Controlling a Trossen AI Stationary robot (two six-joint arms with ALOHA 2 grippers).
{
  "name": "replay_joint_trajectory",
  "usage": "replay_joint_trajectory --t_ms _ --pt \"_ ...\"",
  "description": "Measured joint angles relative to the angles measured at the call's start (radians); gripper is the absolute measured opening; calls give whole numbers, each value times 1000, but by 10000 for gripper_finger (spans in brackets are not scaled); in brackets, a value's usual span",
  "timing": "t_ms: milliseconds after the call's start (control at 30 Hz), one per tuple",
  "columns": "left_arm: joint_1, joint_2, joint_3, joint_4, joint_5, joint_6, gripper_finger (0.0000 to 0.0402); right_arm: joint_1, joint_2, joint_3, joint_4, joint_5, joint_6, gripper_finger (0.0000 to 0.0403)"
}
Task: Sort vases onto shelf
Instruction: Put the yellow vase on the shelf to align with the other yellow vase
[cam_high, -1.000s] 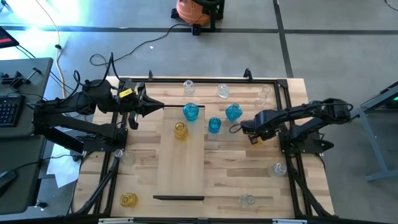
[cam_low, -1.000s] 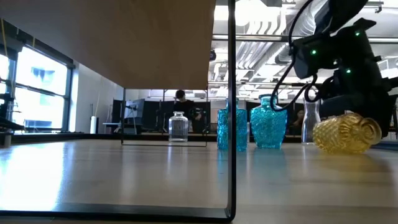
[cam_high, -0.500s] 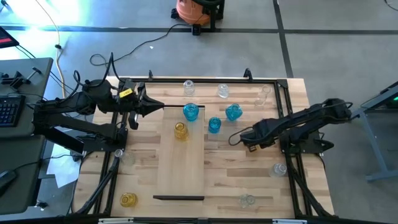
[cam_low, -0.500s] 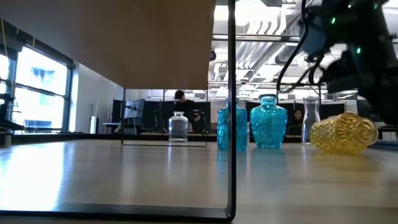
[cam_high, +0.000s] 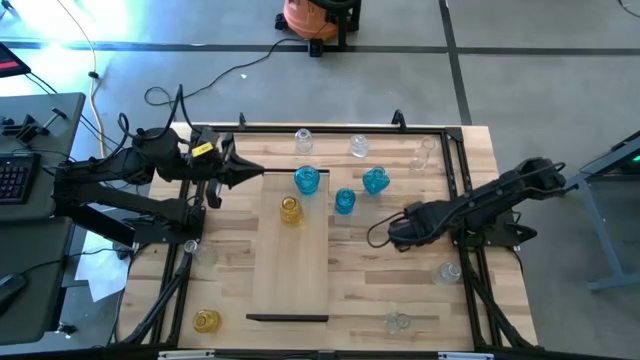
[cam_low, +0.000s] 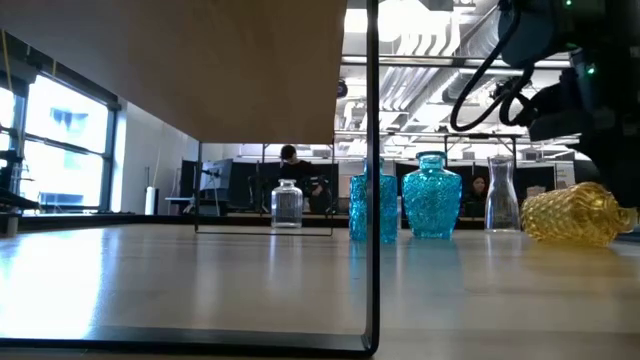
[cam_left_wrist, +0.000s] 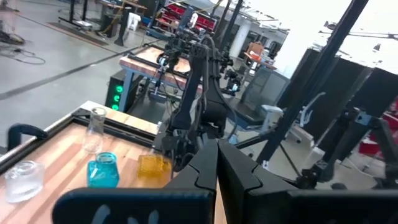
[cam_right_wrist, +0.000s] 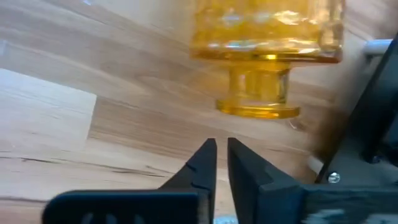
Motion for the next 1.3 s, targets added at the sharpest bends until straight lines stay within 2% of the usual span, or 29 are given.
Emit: replay_joint_trajectory --t_ms 300,433,567,900,1100,1300 --pt "0 0 0 0 9 -11 1 24 0 0 -143 15 -14 144" --pt "0 0 0 0 9 -12 1 8 0 0 -147 66 -58 202" --pt "0 0 0 0 9 -13 1 -29 0 0 -127 56 -100 238" --pt "0 0 0 1 7 -16 1 -112 2 -3 -43 125 -150 241" --pt "0 0 0 2 6 -31 1 -152 2 -110 129 19 -201 241" --pt "0 0 0 2 4 -39 1 -155 2 -146 154 27 -182 241"
